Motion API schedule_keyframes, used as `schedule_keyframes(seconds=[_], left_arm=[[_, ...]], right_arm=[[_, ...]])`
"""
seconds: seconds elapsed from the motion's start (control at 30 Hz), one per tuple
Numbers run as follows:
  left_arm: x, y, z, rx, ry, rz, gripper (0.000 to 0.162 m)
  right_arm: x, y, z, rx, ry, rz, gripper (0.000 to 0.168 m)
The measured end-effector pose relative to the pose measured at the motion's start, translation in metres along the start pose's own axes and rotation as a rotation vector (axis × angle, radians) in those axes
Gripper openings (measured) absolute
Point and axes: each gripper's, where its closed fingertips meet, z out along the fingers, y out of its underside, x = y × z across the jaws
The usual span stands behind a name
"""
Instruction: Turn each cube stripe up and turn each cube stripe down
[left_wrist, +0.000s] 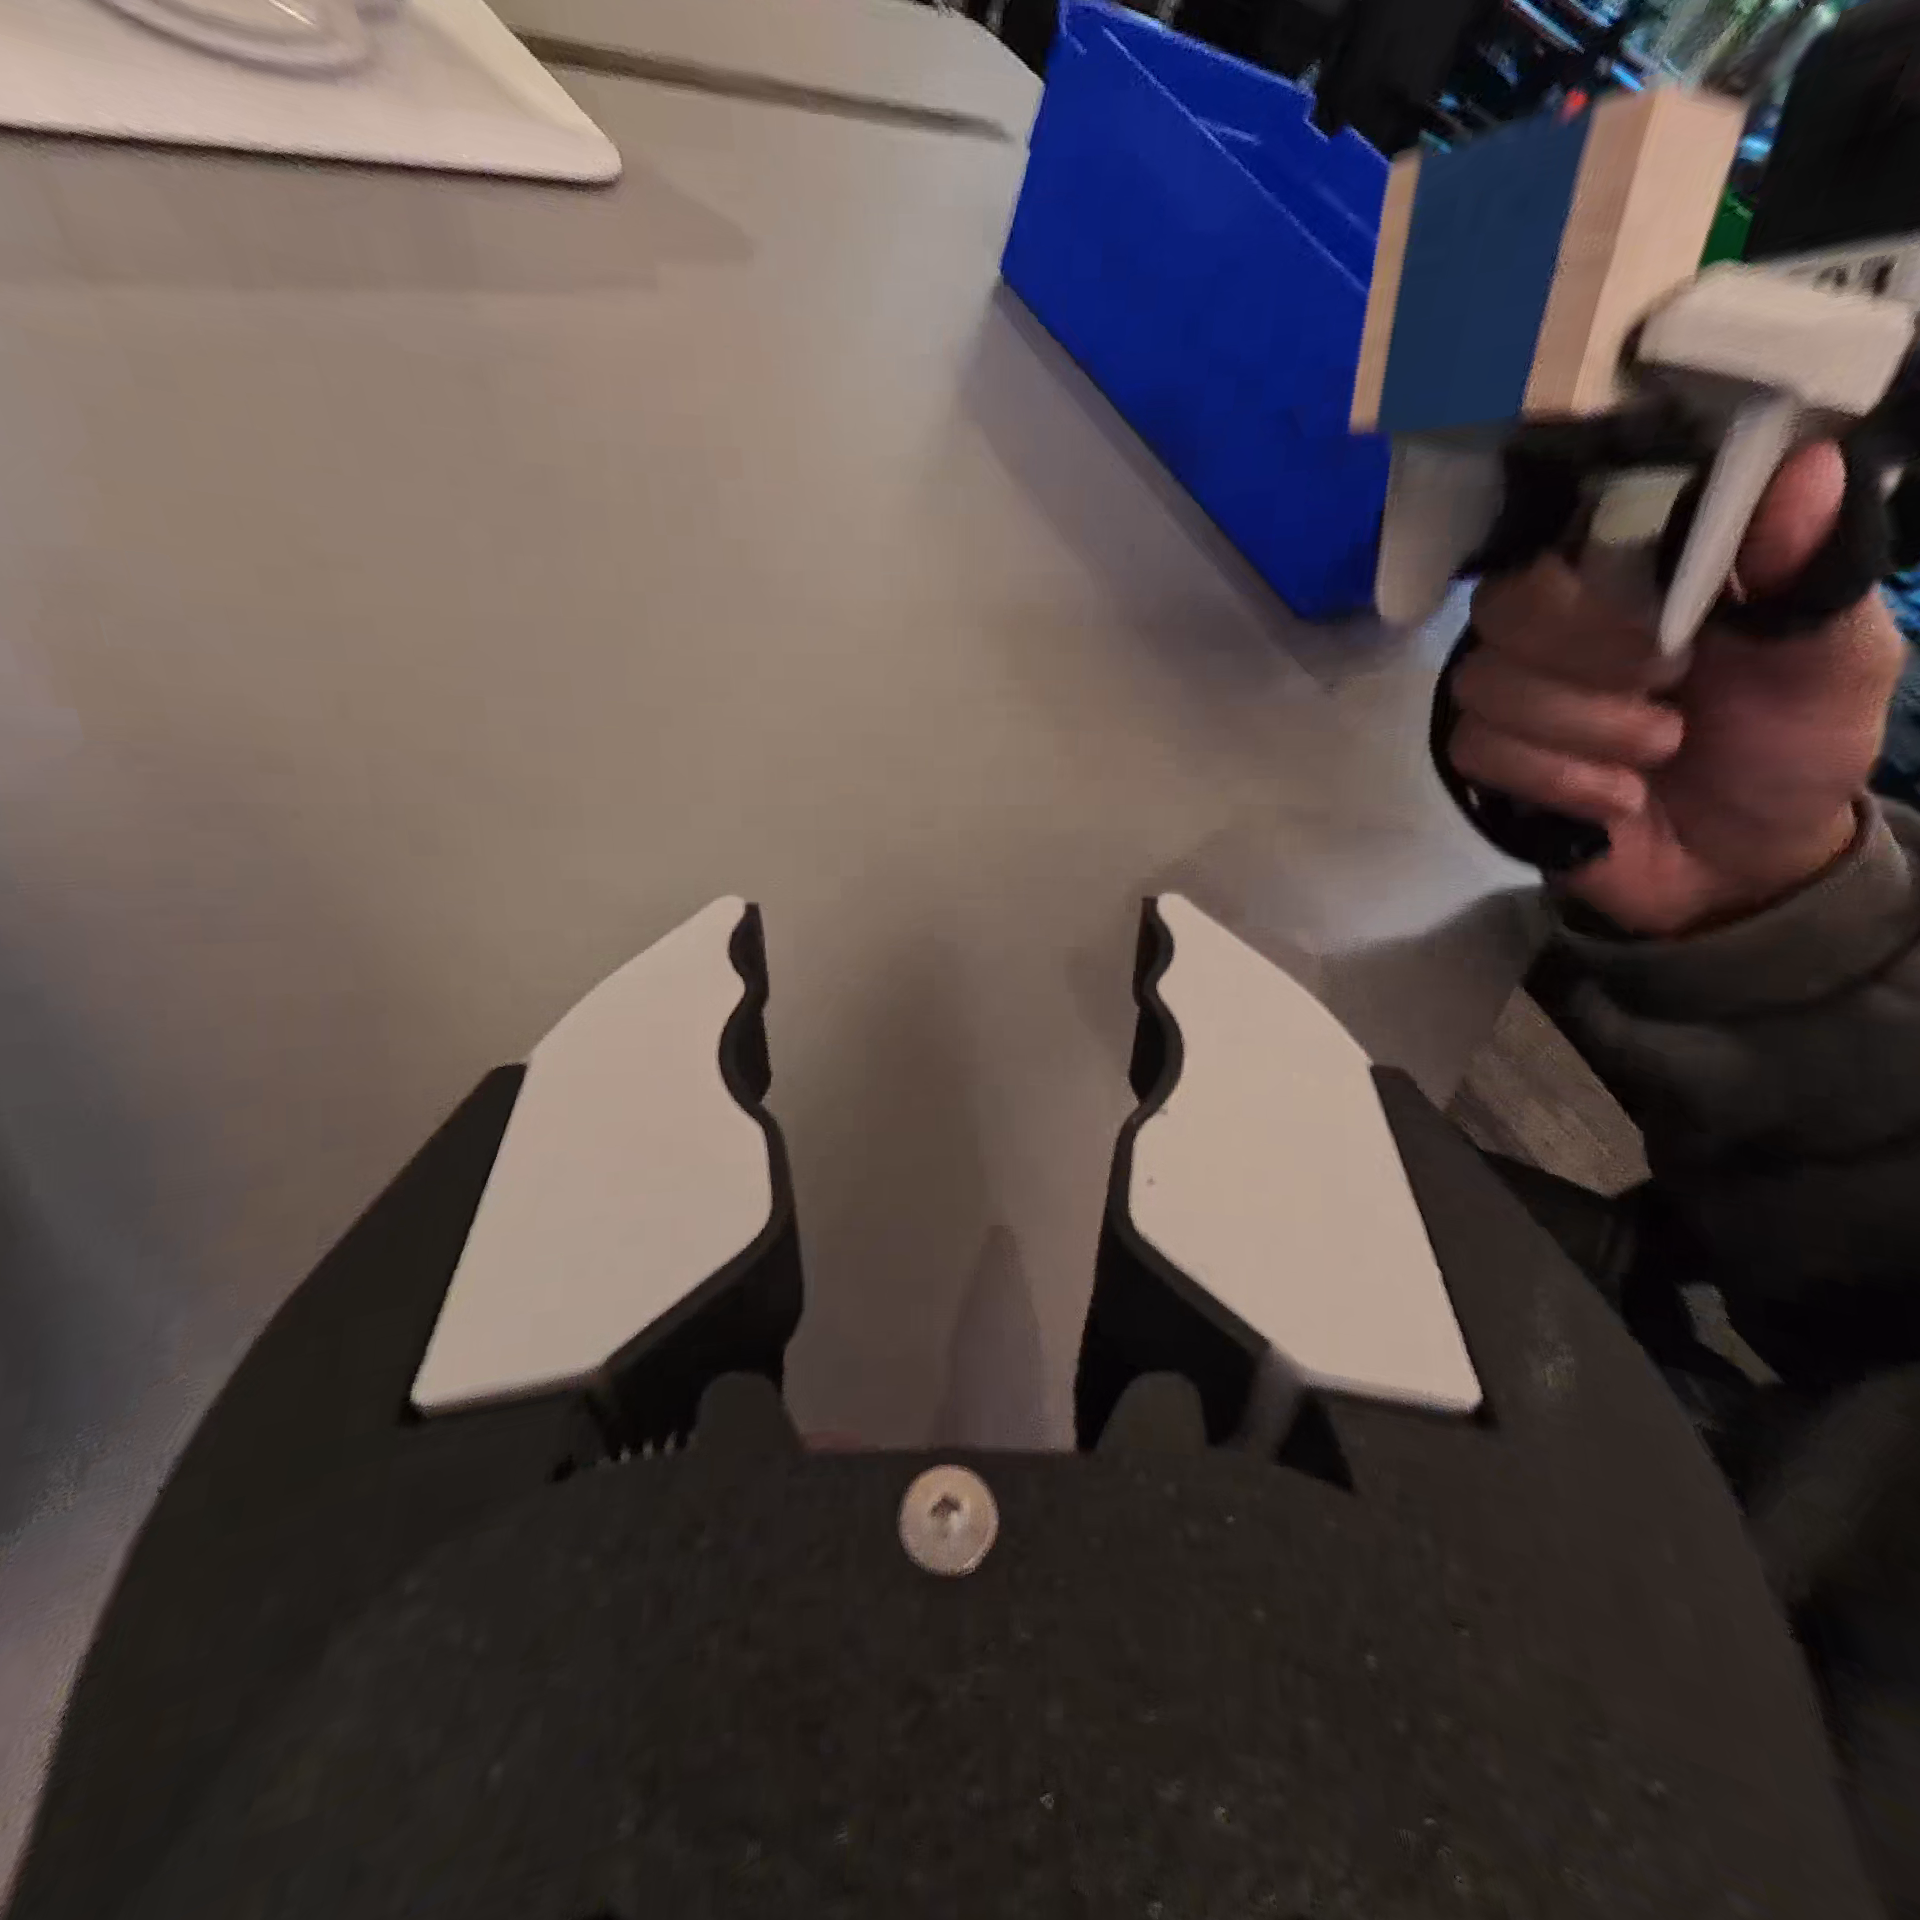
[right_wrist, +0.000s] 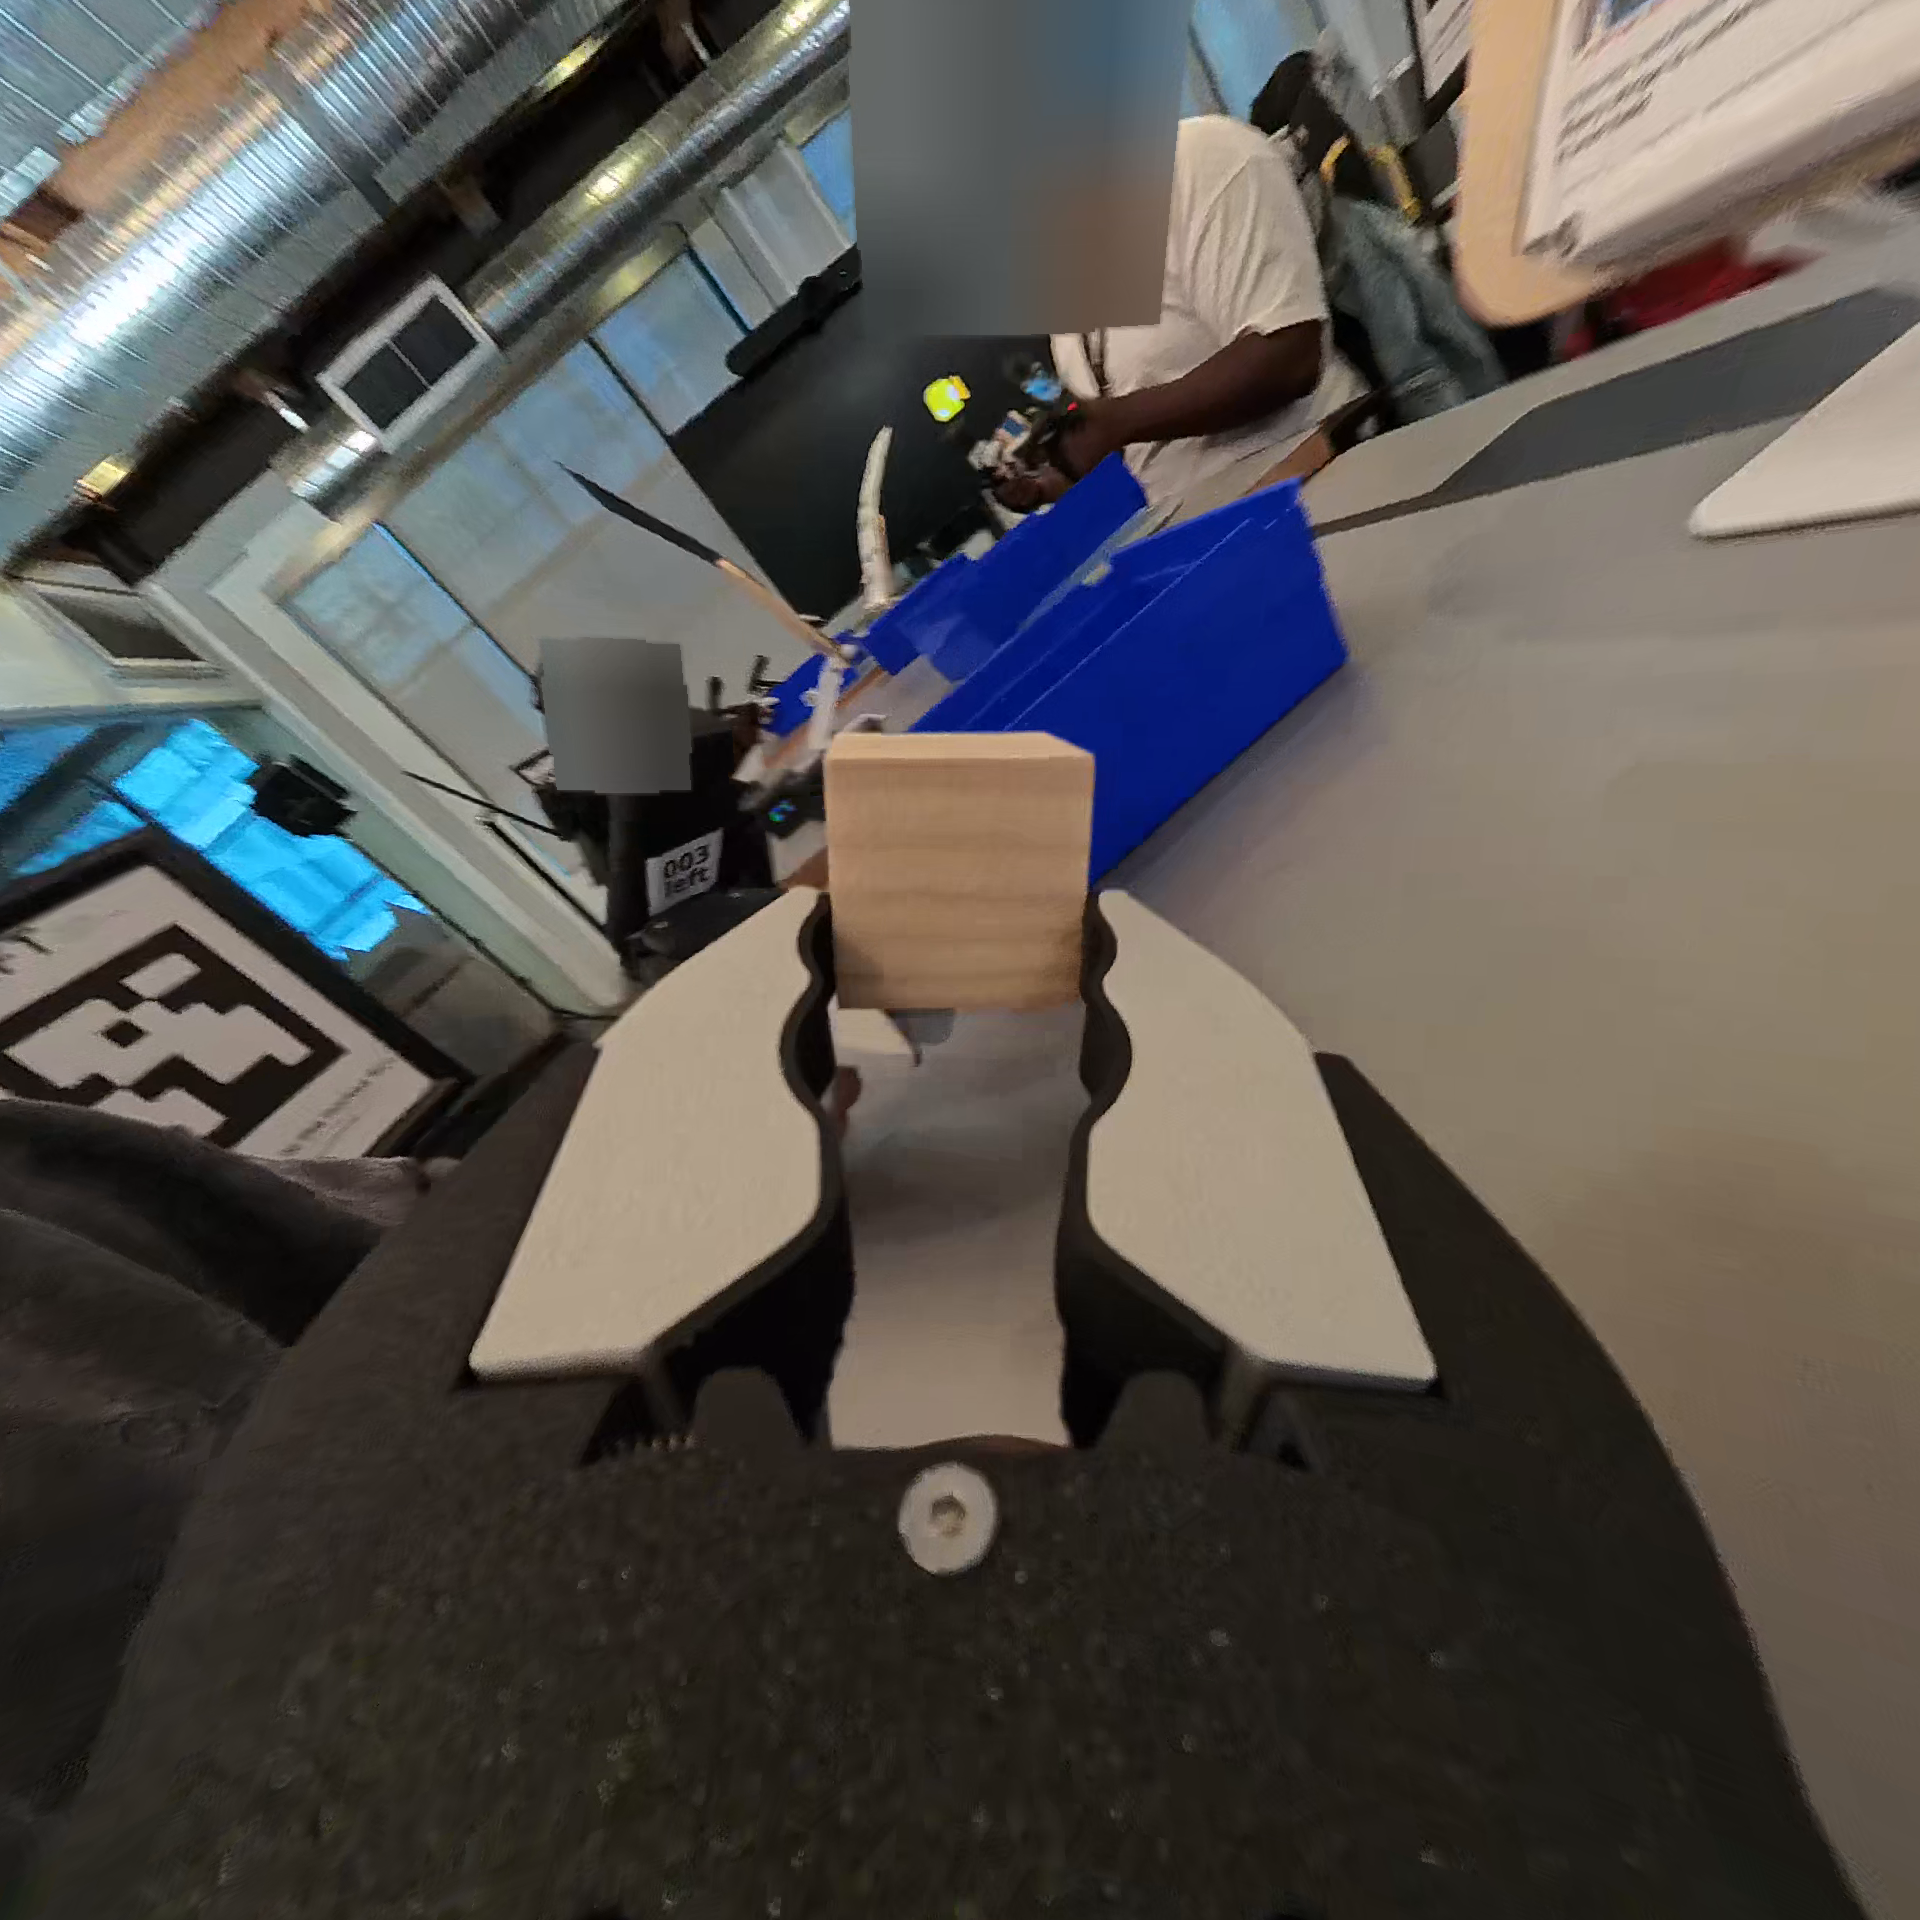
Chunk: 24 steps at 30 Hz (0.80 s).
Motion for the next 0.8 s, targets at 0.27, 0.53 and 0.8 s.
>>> schedule_keyframes(seconds=[0.27, 0.53, 0.8], left_arm=[[0.008, 0.003, 0.002, -0.038, 0.047, 0.044, 0.066], [0.008, 0.006, 0.002, -0.063, 0.036, 0.062, 0.064], [0.01, 0.017, 0.008, -0.113, 0.037, 0.08, 0.064]], right_arm=[[0.083, -0.168, -0.161, -0.007, 0.817, -0.278, 0.045], [0.277, -0.123, -0.182, -0.751, 1.109, -0.045, 0.045], [0.32, -0.084, -0.184, -1.013, 1.143, 0.018, 0.045]])
